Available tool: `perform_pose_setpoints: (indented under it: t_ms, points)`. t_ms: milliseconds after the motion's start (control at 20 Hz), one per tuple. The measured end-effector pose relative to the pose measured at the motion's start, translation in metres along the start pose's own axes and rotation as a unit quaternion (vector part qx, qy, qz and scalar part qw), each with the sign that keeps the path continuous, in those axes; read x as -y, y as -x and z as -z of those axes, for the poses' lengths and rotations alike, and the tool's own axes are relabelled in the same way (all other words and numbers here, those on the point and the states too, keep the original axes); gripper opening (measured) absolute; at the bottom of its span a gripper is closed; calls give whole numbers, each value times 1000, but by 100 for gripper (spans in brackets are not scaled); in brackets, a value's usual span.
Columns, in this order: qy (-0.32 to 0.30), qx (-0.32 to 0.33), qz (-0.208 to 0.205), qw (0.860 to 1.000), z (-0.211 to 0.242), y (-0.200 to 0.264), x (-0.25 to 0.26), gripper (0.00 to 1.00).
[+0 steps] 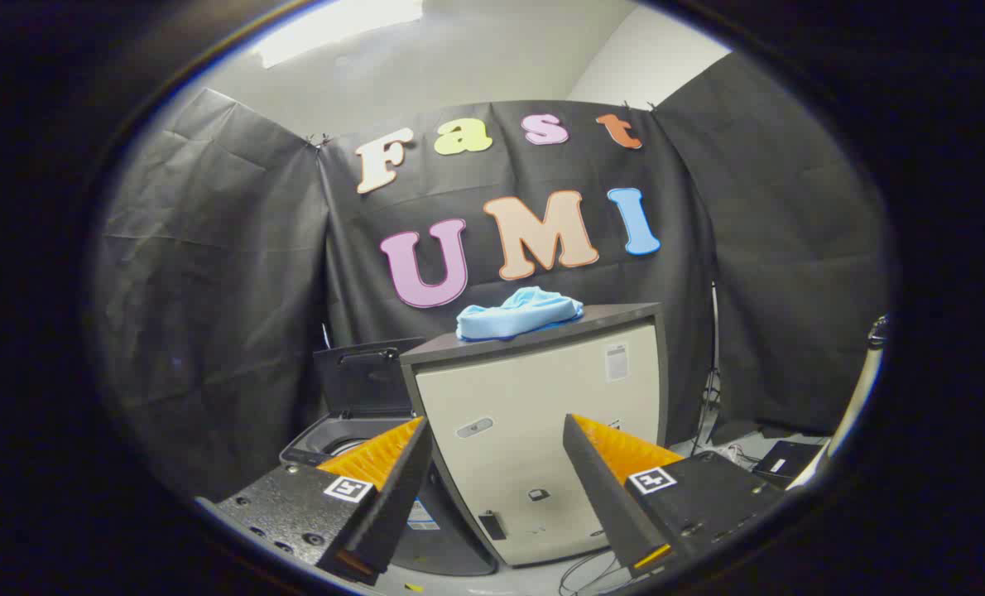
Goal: Put the clothes into the washing machine and then close the washing machine lid.
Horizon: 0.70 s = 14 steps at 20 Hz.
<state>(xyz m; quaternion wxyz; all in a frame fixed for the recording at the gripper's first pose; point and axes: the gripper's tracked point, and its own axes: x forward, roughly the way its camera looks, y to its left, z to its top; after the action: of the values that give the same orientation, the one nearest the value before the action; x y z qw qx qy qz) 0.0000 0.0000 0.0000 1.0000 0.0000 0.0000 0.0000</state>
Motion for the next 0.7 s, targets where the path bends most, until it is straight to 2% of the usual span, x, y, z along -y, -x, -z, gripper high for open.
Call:
perform_pose_setpoints:
  t_ms: [700]
  points:
    - [2, 9, -6, 1000, -13, 9, -14, 96]
